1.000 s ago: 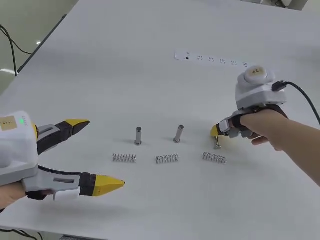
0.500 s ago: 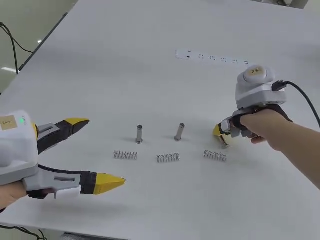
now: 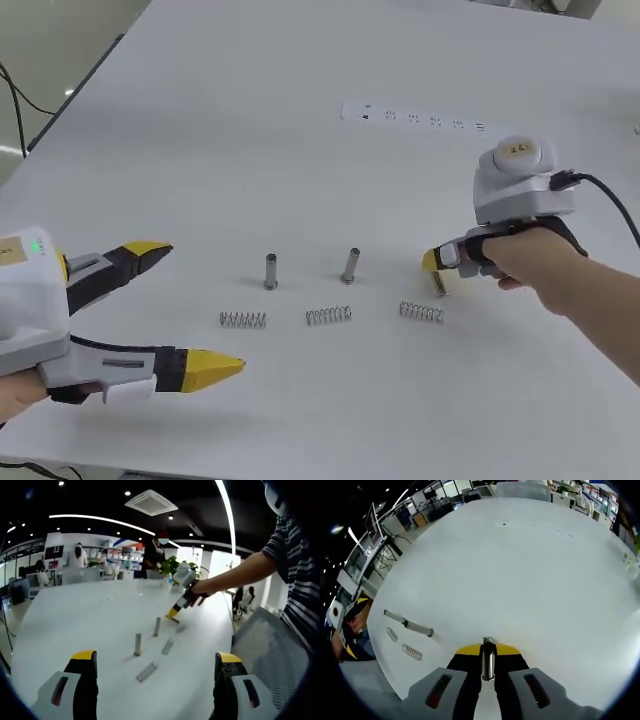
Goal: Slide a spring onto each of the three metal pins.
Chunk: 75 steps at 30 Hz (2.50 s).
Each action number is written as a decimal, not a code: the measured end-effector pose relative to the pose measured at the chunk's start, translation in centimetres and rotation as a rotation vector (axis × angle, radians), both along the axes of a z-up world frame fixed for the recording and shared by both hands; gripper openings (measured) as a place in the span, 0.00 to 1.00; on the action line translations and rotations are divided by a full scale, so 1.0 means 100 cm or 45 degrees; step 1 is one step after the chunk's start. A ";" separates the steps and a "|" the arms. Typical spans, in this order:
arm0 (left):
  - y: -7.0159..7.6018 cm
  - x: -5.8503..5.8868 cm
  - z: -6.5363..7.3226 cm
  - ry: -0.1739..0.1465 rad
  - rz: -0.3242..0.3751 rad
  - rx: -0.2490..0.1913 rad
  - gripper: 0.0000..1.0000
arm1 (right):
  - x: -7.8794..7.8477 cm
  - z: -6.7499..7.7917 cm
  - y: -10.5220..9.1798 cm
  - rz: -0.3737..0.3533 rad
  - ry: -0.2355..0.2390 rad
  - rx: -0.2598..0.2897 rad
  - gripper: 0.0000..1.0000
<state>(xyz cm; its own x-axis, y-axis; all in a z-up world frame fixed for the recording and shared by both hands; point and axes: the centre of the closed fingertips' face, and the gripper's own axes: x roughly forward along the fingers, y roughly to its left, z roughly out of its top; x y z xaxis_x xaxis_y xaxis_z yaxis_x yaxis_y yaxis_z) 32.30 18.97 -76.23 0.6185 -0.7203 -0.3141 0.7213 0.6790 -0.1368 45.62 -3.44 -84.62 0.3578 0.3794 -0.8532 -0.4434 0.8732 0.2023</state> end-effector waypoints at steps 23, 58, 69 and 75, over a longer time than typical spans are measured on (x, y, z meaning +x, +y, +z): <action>0.001 -0.001 0.006 -0.008 -0.002 0.006 0.92 | -0.001 0.019 0.010 0.098 -0.177 0.084 0.05; -0.001 0.000 0.008 -0.007 -0.007 0.000 0.92 | -0.007 0.029 0.010 0.223 -0.326 0.019 0.05; -0.001 0.001 0.008 -0.008 -0.005 0.000 0.91 | -0.014 0.029 0.009 0.244 -0.324 0.015 0.06; -0.002 0.000 0.007 -0.003 -0.009 -0.002 0.91 | -0.017 0.029 0.008 0.245 -0.314 0.015 0.06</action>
<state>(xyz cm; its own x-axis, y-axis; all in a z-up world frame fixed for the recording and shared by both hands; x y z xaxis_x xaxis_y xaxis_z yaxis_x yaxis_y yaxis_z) 32.28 18.73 -75.55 0.6141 -0.7254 -0.3111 0.7265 0.6735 -0.1363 43.95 -2.65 -81.77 0.4744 0.4695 -0.7447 -0.6371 0.7668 0.0776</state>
